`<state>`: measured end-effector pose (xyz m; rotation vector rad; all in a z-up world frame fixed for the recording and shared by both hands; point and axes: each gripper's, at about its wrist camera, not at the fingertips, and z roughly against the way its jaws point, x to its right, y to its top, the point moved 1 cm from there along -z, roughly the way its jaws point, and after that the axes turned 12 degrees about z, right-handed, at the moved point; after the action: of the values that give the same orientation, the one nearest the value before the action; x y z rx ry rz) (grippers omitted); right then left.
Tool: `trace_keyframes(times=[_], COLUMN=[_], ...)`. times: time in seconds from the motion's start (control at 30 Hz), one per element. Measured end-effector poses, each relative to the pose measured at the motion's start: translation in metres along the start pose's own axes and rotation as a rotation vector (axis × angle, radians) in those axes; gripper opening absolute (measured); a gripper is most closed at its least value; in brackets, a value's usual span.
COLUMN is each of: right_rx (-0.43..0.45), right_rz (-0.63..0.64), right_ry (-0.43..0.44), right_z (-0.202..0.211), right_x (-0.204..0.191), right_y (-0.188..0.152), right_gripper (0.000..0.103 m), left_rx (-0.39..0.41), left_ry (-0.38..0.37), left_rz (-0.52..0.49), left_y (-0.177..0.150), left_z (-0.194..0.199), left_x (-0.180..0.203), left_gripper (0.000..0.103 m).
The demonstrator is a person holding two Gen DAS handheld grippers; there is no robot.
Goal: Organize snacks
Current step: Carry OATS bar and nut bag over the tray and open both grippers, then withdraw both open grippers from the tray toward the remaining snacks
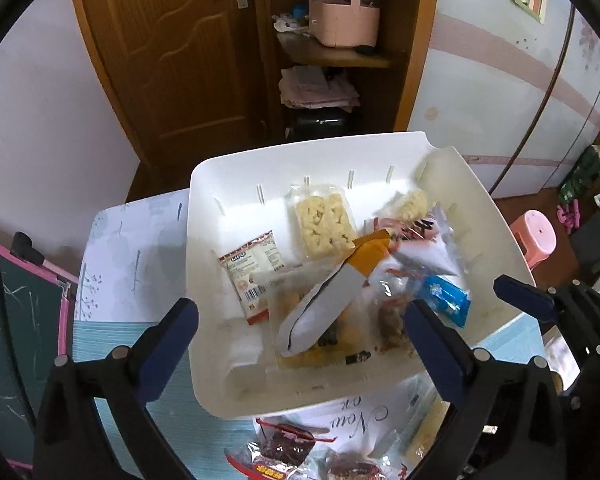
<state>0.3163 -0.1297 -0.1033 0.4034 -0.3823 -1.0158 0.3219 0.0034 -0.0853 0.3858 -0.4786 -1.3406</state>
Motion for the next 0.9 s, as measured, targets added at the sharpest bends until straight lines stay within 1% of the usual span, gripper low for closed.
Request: trace_keyframes(times=[0.17, 0.33, 0.6, 0.77, 0.9], right_rx=[0.024, 0.053, 0.099, 0.143, 0.167], right_rz=[-0.028, -0.054, -0.103, -0.142, -0.159], right_ry=[0.006, 0.014, 0.013, 0.010, -0.030], right_z=[0.016, 0.037, 0.077, 0.108, 0.135], right_x=[0.003, 0.000, -0.002, -0.004, -0.010], right_y=[-0.007, -0.014, -0.029, -0.046, -0.066], right_gripper=[0.071, 0.071, 0.071, 0.071, 0.071], left_rx=[0.025, 0.045, 0.096, 0.130, 0.152], left_ry=[0.009, -0.017, -0.058, -0.096, -0.121], left_rz=[-0.020, -0.022, -0.045, -0.045, -0.043], left_y=[-0.006, -0.014, -0.030, -0.046, -0.065], left_z=[0.014, 0.038, 0.089, 0.125, 0.150], left_x=[0.000, 0.001, 0.005, 0.004, 0.000], left_gripper=[0.102, 0.102, 0.102, 0.102, 0.102])
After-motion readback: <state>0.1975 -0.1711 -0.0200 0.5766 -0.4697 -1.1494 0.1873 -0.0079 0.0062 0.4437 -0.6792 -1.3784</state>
